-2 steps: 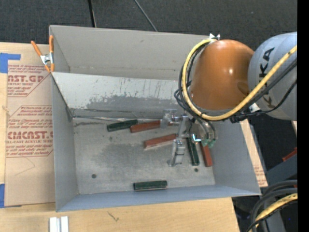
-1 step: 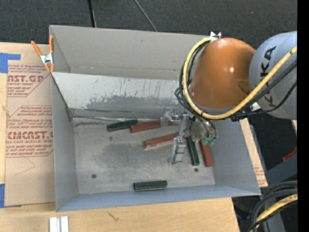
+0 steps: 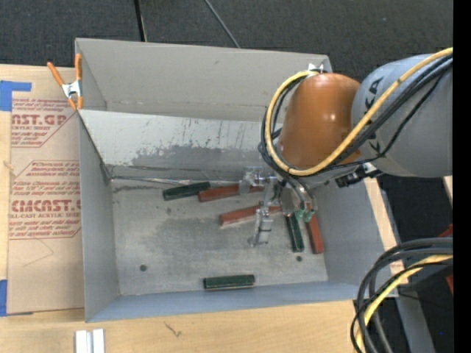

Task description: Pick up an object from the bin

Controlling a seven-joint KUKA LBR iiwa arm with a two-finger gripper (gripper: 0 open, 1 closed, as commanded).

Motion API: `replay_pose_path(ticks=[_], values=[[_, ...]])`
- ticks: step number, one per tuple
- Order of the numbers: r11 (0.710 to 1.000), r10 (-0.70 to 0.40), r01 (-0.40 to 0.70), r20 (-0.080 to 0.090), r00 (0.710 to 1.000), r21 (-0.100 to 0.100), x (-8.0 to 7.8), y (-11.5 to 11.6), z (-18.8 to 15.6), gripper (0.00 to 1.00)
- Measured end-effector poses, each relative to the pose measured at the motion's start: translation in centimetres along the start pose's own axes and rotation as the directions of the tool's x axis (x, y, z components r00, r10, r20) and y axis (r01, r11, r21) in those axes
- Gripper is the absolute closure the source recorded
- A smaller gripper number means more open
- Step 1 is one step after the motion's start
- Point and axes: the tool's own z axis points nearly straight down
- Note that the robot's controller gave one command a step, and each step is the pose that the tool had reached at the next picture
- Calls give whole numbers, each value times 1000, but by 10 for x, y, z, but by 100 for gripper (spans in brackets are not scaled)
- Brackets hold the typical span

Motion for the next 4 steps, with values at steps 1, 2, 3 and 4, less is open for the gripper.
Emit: replay_pose_path(ticks=[1, 2, 3, 4], values=[[996, 87, -87, -2, 996, 0, -34, -12, 91, 0], [999, 44, -44, 26, 999, -2, -46, -16, 116, 0], [996, 87, -87, -3, 996, 1, -35, -11, 89, 0], [1000, 4, -4, -3, 1000, -1, -42, -32, 98, 100]])
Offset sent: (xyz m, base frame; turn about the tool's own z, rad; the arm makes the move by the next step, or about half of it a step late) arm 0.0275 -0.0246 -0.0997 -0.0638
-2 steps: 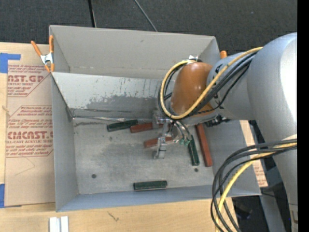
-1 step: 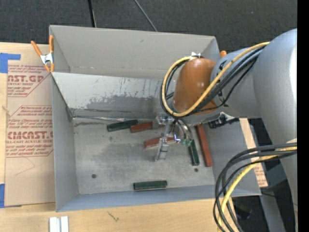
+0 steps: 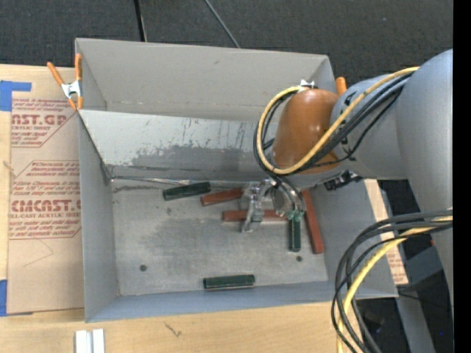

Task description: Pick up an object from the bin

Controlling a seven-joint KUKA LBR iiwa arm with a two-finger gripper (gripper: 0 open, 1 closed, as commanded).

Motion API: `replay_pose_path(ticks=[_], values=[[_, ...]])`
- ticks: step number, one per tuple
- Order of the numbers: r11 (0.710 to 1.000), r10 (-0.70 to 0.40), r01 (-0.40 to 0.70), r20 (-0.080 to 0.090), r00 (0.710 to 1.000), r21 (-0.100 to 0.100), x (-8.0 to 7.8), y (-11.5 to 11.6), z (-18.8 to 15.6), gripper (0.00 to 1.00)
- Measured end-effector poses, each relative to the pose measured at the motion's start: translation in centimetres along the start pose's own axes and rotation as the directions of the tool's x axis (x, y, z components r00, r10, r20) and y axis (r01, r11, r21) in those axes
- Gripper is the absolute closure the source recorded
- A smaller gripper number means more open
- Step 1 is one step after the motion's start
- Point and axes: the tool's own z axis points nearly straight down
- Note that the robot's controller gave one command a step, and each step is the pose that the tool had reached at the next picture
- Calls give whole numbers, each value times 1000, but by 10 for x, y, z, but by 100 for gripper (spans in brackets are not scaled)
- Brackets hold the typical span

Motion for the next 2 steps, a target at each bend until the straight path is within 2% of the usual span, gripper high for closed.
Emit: replay_pose_path(ticks=[2], values=[[1000, 0, 0, -2, 1000, 0, 1, 0, -2, 100]])
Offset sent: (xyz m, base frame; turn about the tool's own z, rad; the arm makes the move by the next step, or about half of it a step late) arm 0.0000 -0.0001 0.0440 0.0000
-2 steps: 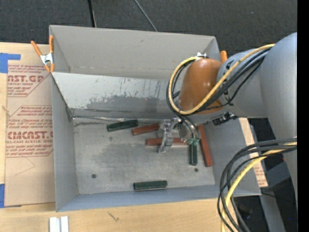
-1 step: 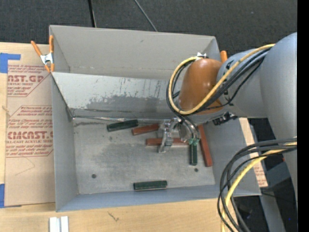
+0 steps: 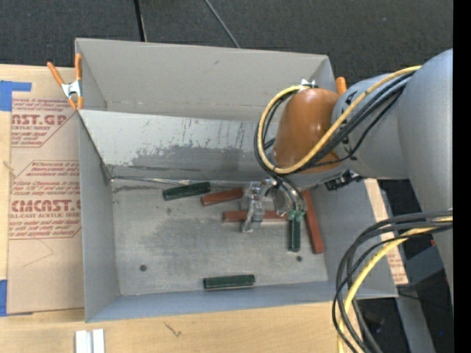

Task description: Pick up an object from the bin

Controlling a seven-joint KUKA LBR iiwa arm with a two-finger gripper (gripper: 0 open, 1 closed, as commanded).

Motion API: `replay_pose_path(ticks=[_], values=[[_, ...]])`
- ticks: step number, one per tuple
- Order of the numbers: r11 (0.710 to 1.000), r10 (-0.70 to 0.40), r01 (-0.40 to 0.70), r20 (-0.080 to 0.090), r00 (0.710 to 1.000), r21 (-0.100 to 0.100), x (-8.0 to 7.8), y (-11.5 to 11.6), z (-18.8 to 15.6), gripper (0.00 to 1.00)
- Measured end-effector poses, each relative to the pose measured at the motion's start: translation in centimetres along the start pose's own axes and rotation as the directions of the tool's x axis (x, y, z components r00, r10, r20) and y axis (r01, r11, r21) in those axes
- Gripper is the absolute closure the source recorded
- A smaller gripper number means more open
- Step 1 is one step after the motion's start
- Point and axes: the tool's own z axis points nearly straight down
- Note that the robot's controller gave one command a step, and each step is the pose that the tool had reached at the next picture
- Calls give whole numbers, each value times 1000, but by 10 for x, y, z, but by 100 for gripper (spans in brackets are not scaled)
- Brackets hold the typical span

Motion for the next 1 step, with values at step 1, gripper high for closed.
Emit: replay_pose_path(ticks=[1], values=[[1000, 0, 0, -10, 1000, 1, 2, 0, -16, 100]])
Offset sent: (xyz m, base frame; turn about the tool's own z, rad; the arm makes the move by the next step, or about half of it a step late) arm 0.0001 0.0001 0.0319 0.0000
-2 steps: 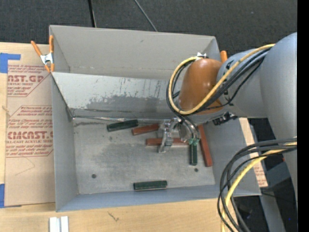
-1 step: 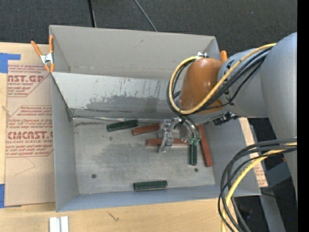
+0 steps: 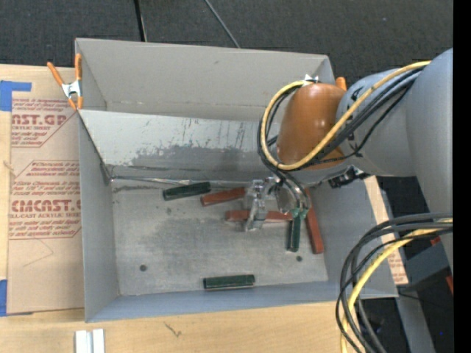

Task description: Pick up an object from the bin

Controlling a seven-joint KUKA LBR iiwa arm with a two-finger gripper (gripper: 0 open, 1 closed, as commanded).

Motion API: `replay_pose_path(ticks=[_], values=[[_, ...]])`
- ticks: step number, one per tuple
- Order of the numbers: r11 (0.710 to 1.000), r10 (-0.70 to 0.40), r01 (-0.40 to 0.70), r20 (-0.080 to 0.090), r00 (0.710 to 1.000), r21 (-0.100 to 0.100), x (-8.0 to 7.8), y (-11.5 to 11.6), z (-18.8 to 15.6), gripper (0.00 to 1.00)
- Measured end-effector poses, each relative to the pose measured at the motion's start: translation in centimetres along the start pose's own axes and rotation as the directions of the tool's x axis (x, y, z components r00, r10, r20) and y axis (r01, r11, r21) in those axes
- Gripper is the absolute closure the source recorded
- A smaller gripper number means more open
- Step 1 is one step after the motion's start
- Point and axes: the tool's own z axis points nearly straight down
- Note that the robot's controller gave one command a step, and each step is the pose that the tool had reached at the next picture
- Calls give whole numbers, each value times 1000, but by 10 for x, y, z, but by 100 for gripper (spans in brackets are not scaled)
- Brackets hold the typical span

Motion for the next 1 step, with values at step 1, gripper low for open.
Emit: replay_pose_path(ticks=[1], values=[[1000, 0, 0, 3, 1000, 0, -1, 0, -22, 100]])
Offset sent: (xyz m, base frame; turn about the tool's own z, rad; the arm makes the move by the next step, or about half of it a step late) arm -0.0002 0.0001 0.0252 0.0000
